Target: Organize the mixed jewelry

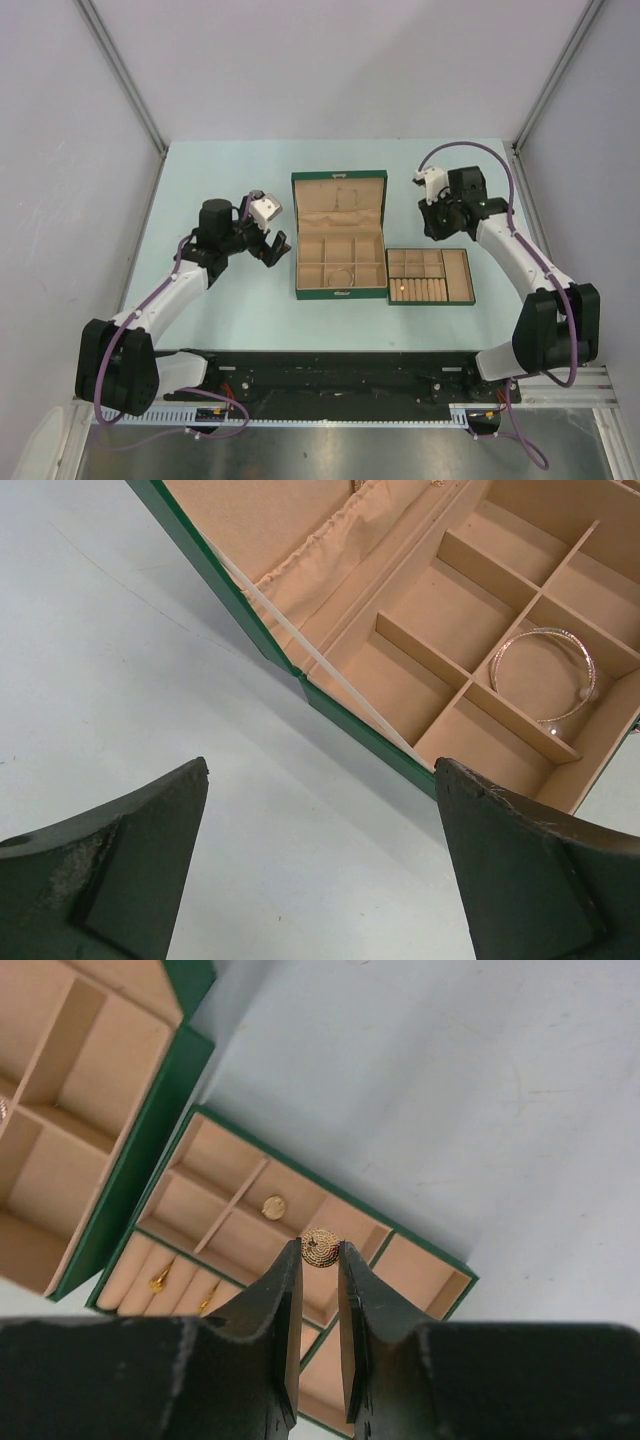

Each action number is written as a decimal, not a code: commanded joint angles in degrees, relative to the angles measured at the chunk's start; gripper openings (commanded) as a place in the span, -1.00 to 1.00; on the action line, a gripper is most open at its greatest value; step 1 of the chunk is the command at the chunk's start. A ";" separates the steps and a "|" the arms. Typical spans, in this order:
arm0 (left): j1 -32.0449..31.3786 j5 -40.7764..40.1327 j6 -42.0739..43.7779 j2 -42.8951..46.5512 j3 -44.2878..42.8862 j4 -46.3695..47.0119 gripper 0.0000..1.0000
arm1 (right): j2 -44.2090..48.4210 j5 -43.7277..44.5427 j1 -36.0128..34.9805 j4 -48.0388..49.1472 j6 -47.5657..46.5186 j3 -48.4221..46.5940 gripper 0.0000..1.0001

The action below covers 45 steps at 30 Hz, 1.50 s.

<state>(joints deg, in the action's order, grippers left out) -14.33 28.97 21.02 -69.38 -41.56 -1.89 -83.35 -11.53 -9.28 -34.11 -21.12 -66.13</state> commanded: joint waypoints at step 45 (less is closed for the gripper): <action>0.26 1.97 -0.27 -0.66 -0.54 0.40 1.00 | -2.86 9.16 -12.08 5.98 -4.45 14.01 -0.71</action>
<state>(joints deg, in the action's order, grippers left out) -14.33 29.17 21.02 -70.17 -41.56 -1.87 -84.90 -3.95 -21.02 -30.37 -24.25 -52.07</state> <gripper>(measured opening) 0.996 0.213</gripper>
